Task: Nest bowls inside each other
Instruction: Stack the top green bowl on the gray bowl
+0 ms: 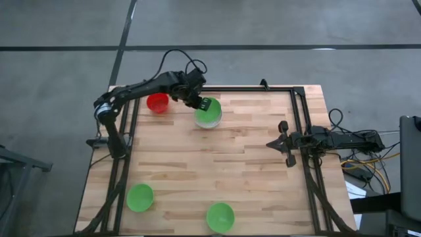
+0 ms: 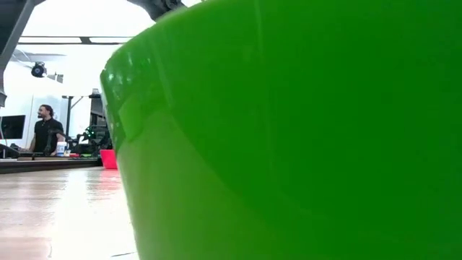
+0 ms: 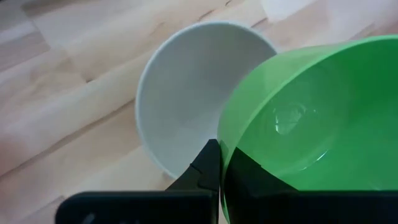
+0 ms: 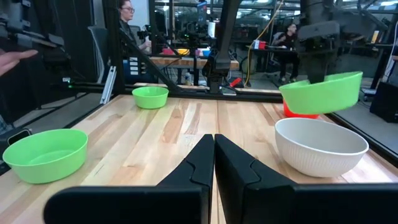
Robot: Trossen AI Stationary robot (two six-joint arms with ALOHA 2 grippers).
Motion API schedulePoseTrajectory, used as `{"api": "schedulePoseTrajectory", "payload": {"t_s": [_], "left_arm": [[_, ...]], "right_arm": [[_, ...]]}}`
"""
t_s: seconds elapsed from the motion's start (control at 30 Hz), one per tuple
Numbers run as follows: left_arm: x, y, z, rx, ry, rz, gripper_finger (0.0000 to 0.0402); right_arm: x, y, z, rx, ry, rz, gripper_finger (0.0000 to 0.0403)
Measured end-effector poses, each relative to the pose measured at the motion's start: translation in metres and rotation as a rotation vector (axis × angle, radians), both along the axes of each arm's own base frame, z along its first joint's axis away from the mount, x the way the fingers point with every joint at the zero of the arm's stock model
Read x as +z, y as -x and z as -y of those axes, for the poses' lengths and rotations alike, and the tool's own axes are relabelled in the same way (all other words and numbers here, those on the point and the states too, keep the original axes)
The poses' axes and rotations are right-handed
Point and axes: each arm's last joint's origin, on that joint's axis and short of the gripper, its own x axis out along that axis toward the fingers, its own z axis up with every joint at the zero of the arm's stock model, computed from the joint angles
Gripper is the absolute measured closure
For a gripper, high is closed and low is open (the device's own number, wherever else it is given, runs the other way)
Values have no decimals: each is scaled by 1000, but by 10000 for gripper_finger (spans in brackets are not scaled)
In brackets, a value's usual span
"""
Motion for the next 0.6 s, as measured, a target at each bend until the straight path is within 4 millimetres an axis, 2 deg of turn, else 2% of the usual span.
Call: {"api": "schedulePoseTrajectory", "payload": {"t_s": [0.3,0.6], "left_arm": [[-21,-17,-16,5,51,-95,396],[-38,-14,-28,37,103,-178,396]], "right_arm": [[0,0,0,0,0,0,394],[0,0,0,0,0,0,394]]}}
